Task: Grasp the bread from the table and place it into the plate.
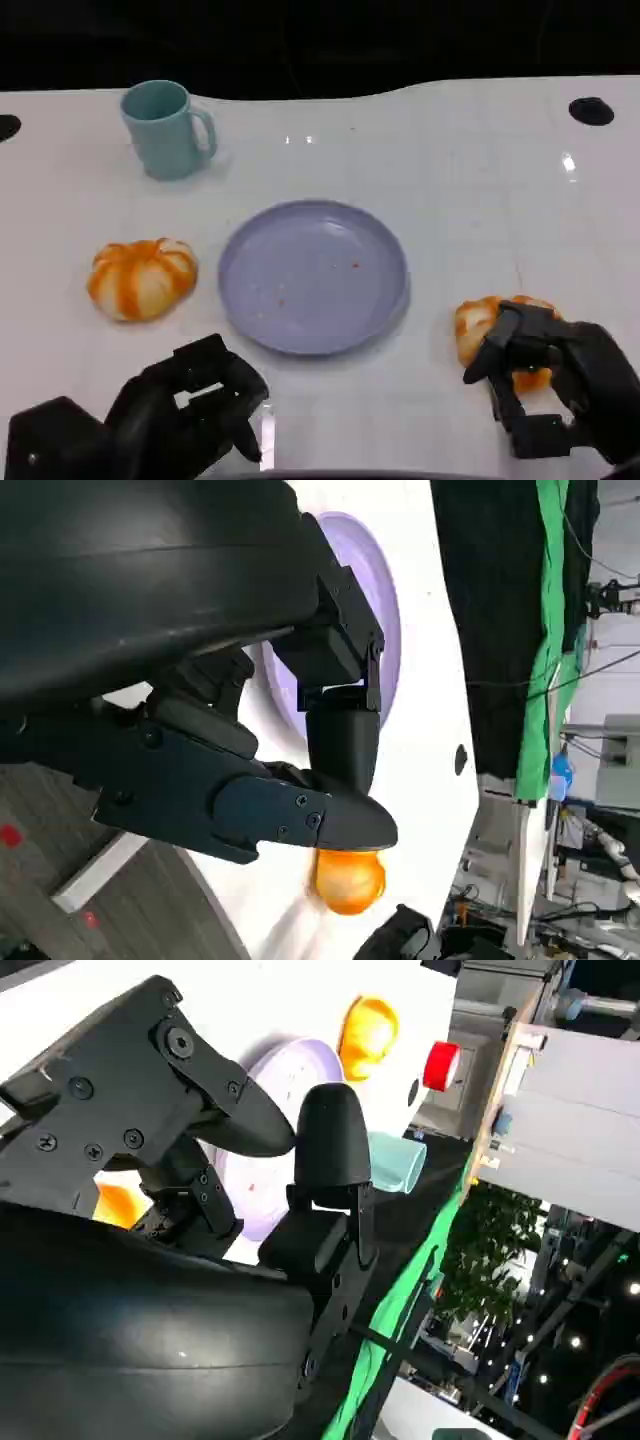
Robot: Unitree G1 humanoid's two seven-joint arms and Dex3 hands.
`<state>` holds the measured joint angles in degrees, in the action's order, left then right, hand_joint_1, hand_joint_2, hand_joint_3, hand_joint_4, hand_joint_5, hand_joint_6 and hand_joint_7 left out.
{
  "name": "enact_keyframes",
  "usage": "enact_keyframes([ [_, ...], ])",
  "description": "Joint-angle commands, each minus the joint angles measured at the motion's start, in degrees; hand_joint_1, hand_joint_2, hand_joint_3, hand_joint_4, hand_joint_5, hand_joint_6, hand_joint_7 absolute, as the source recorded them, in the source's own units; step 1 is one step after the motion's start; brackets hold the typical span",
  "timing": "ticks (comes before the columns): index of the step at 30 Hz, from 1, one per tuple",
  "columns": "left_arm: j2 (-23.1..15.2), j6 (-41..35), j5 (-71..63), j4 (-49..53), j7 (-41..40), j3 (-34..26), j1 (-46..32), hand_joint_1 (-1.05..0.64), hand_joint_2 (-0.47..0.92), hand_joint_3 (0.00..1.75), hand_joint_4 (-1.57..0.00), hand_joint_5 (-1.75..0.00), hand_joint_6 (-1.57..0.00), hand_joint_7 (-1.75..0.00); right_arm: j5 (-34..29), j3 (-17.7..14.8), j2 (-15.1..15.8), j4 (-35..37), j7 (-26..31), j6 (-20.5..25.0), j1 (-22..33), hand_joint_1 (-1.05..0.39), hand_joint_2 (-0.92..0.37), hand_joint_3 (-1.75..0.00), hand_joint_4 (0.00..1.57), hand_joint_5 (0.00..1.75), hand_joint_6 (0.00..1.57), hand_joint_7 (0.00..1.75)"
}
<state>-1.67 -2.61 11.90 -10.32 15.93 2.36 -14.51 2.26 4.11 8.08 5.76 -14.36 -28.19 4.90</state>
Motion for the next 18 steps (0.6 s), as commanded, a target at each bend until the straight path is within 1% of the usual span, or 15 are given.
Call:
enact_keyframes([
  [1,-0.6,-0.1,-0.1,-0.4,-0.4,-0.3,0.0,-0.72,0.92,0.23,-0.85,-1.61,-0.77,-1.37,0.5,-1.1,0.4,0.2,0.0,-0.8,-0.1,-0.05,-0.37,-1.43,0.9,1.75,0.81,1.36],
  [18,-0.7,0.4,0.2,-0.1,0.0,-0.5,0.0,-0.72,0.92,0.23,-0.84,-1.61,-0.76,-1.37,0.2,-1.0,0.2,0.3,0.0,-1.2,-0.1,-0.04,-0.36,-1.44,0.9,1.75,0.81,1.36],
])
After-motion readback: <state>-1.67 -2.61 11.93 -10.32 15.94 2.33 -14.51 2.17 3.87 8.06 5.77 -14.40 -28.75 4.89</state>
